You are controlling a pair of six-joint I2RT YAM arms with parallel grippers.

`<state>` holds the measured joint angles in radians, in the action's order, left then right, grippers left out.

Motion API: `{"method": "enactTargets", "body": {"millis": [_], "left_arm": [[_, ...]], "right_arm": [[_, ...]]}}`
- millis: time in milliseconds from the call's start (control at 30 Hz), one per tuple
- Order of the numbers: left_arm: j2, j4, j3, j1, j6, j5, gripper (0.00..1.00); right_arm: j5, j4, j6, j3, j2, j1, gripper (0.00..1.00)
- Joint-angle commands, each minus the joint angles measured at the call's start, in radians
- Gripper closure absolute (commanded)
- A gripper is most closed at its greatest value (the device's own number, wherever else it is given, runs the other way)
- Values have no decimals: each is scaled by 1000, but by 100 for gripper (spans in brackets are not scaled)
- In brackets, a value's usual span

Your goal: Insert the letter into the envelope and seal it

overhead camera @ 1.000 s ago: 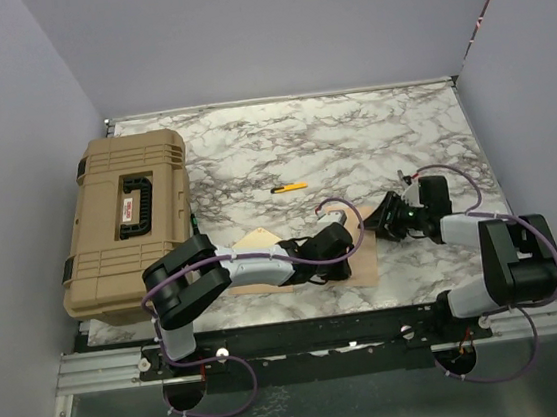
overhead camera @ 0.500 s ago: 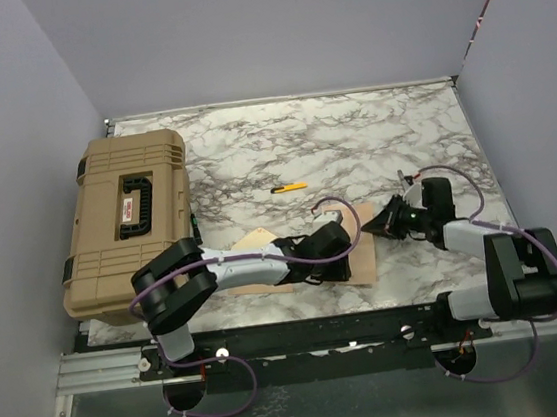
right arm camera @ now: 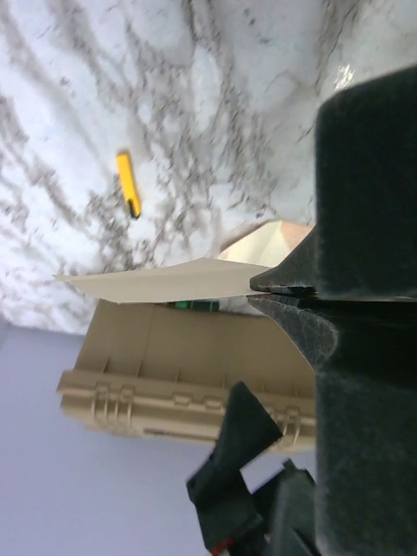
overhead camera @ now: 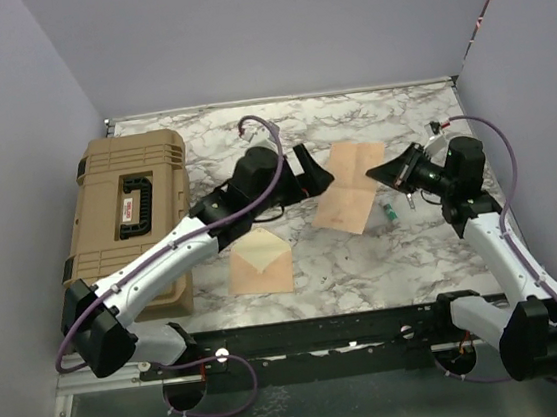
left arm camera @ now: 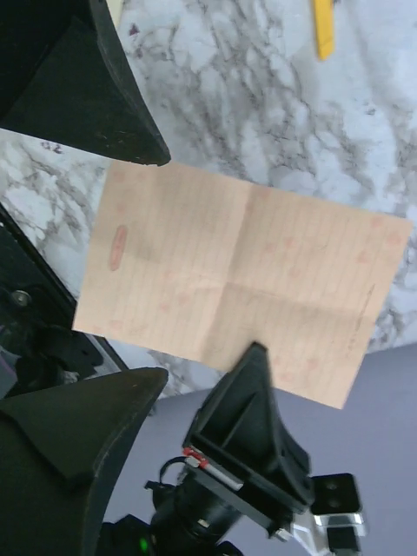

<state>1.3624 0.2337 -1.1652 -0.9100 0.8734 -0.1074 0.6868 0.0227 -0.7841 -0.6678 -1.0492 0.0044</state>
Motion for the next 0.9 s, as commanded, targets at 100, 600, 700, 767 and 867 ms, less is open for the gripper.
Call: {"method": "enactTargets", "body": {"millis": [100, 600, 700, 767, 867], "left_arm": [[42, 36, -167, 198, -104, 404, 1], [60, 52, -257, 297, -4, 683, 18], [39, 18, -225, 296, 78, 727, 35], [23, -41, -209, 296, 153, 752, 43], [15, -130, -195, 295, 229, 796, 55]], "right_arm": [[50, 135, -257, -119, 44, -7, 100], [110, 463, -703, -174, 62, -7, 100], [125, 468, -687, -190, 63, -7, 100], [147, 456, -670, -203, 54, -7, 100], [177, 490, -648, -206, 42, -7, 100]]}}
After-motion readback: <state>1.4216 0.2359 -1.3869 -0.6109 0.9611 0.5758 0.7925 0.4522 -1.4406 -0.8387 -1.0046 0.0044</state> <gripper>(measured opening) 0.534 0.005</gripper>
